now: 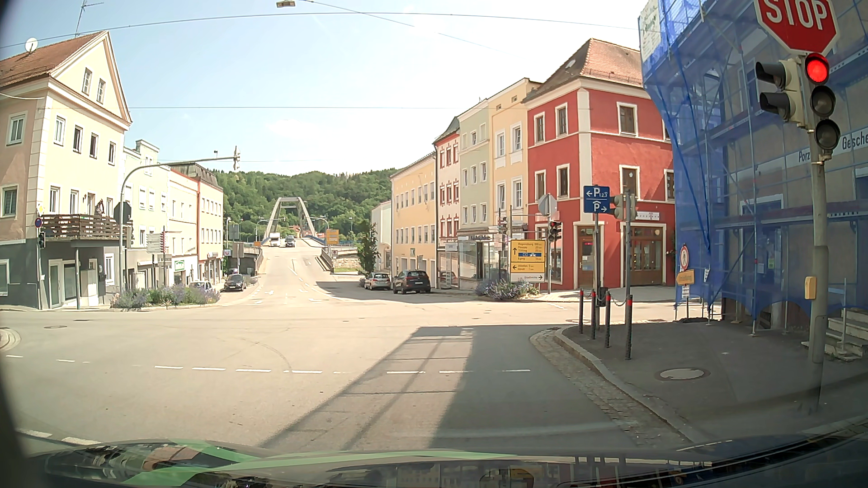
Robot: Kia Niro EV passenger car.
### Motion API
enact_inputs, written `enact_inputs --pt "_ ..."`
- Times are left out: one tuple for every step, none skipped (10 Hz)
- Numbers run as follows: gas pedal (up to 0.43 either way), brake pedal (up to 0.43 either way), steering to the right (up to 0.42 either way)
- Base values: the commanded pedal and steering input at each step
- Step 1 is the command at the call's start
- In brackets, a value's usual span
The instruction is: Follow the waypoints while adhering to traffic rules and regulations
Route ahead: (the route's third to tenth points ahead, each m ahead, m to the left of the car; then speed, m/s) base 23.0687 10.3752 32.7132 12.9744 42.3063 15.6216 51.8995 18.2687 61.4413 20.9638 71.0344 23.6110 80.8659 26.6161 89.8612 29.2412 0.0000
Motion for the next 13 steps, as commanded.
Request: enact_inputs --pt "0.0 0.305 0.019" --pt "0.0 0.305 0.019" --pt "0.0 0.311 0.019" --pt "0.0 0.311 0.018" --pt "0.0 0.305 0.018" --pt "0.0 0.305 0.018" --pt "0.0 0.305 0.019" --pt "0.0 0.305 0.018" --pt "0.0 0.311 0.019" --pt "0.0 0.305 0.018" --pt "0.0 0.305 0.018" --pt "0.0 0.305 0.018" --pt "0.0 0.305 0.018"
